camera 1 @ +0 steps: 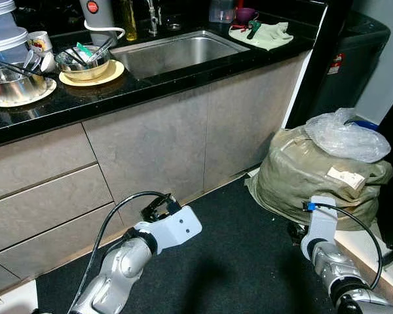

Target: Kitchen organization

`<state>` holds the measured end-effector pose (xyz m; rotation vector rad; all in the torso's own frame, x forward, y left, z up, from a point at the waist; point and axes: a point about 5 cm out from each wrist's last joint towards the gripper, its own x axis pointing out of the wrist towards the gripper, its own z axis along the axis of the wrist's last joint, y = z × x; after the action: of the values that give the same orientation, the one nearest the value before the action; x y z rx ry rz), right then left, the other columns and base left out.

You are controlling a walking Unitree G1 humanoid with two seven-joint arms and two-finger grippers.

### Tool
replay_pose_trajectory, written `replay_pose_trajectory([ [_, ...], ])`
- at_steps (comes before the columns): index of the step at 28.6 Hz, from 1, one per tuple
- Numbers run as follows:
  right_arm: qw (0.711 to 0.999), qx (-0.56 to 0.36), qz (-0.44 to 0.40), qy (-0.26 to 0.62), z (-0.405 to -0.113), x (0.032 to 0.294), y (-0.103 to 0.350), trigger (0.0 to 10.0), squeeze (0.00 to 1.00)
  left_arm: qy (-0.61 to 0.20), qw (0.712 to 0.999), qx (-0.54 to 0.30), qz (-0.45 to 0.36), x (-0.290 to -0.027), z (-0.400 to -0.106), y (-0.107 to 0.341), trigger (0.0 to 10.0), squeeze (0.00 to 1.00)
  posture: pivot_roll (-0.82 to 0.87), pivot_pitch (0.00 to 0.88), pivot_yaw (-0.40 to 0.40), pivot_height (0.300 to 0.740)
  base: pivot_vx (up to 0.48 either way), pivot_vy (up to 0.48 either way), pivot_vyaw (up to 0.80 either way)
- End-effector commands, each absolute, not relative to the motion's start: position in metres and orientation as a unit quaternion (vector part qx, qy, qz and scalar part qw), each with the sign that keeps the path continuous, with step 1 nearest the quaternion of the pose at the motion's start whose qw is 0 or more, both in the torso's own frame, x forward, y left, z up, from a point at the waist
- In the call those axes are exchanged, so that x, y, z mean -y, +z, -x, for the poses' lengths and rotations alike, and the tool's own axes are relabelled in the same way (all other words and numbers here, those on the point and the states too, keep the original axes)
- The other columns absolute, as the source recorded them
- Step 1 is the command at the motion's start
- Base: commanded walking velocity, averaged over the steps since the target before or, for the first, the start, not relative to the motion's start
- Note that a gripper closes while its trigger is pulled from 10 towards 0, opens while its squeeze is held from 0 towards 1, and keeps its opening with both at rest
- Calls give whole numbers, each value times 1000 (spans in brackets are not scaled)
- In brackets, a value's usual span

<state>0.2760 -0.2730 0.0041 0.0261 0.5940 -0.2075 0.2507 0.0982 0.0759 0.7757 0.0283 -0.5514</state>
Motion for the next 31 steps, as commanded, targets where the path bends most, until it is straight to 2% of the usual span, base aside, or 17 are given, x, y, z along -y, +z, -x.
replay_pose_trajectory([
  [1,950,-294,-20,-105,-275,274,4,10000,0,-266,889,-14,-373,-98,-249,76,10000,0,-14,0,-10,740,0,0,0],
  [6,950,-296,-15,-99,-274,275,3,10000,0,-267,889,-13,-372,-96,-248,77,10000,0,-14,0,-19,740,0,0,0],
  [7,947,-307,20,-93,-271,275,0,10000,0,-268,889,-12,-372,-95,-247,77,10000,0,-13,0,-16,740,0,0,0],
  [11,945,-314,37,-84,-272,271,-1,10000,0,-268,889,-12,-371,-96,-247,77,10000,0,-17,0,-11,740,0,0,0],
  [12,952,-299,7,-56,-277,262,1,10000,0,-276,891,-13,-361,-95,-246,76,10000,0,-21,0,-8,740,0,0,0],
  [14,955,-293,1,-42,-279,258,2,10000,0,-287,888,-8,-360,-93,-245,76,10000,0,-23,0,-6,740,0,0,0],
  [16,961,-277,-10,-6,-284,248,5,10000,0,-277,875,20,-396,-91,-243,80,10000,0,-23,0,-3,740,0,0,0],
  [21,967,-253,-28,0,-291,243,12,10000,0,-244,869,66,-426,-93,-242,88,10000,0,-14,0,2,740,0,0,0],
  [24,976,-218,-28,-3,-302,241,24,10000,0,-222,892,71,-387,-102,-244,95,10000,0,-12,0,5,740,0,0,0],
  [26,981,-186,-45,12,-311,236,35,10000,0,-159,942,49,-292,-120,-254,99,10000,0,-11,0,4,740,0,0,0],
  [27,981,-186,-45,12,-311,236,35,10000,0,-159,942,49,-292,-120,-254,99,10000,0,-11,0,4,740,0,0,0],
  [28,983,-152,-83,57,-321,226,48,10000,0,-68,981,14,-180,-148,-265,97,10000,0,-8,0,-2,740,0,0,450],
  [29,983,-152,-83,57,-321,226,48,10000,0,-68,981,14,-180,-148,-265,97,10000,0,-8,0,-2,740,0,0,450],
  [30,983,-136,-88,81,-325,221,55,10000,0,-23,994,-14,-110,-163,-269,91,10000,0,-8,0,-2,740,0,0,775],
  [31,983,-136,-88,81,-325,221,55,10000,0,-23,994,-14,-110,-163,-269,91,10000,0,-8,0,-2,740,0,0,775],
])
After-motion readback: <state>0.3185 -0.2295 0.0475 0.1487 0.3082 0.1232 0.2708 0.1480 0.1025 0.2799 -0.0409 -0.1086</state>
